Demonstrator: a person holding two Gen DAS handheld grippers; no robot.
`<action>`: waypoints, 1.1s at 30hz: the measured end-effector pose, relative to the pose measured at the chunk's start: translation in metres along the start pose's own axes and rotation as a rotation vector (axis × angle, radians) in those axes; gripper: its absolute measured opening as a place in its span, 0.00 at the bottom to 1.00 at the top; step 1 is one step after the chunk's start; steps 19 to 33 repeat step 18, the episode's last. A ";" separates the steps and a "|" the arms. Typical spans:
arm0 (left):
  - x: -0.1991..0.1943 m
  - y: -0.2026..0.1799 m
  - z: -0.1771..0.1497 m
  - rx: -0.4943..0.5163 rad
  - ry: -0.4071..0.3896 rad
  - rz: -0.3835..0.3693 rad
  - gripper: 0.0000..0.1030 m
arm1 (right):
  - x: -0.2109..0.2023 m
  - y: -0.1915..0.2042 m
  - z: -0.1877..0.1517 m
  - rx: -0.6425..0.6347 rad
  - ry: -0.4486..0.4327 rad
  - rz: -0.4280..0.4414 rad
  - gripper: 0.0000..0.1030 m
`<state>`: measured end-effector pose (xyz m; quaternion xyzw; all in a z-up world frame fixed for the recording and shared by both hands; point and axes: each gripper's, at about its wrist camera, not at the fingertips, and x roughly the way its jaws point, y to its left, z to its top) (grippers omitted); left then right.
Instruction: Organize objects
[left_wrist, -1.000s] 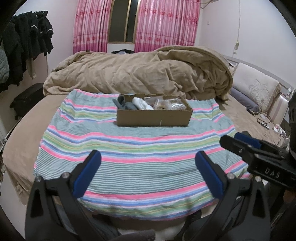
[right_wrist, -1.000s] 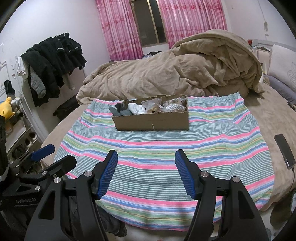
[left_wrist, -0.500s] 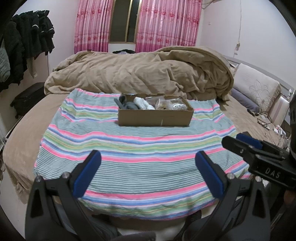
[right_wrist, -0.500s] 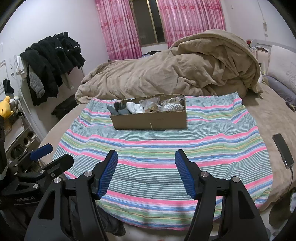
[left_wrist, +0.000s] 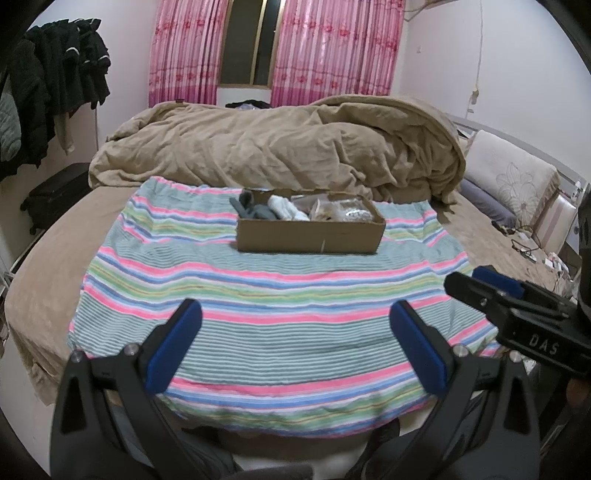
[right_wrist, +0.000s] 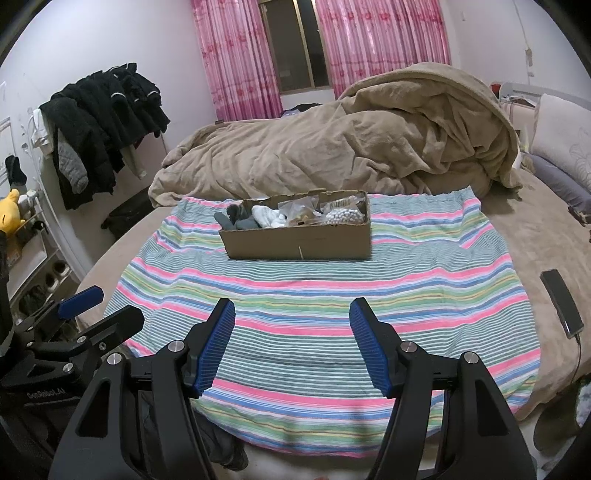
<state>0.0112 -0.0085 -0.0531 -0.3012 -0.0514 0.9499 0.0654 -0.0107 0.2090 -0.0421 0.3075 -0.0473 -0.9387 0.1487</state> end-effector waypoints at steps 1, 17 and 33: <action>-0.001 0.000 0.000 -0.001 0.000 -0.001 0.99 | 0.000 0.000 0.000 -0.001 0.000 0.000 0.66; 0.003 0.004 0.004 0.022 -0.012 -0.012 0.99 | 0.007 0.010 0.004 -0.030 0.019 -0.003 0.66; 0.005 0.001 0.007 0.044 -0.020 -0.006 0.99 | 0.010 0.011 0.005 -0.034 0.024 -0.003 0.66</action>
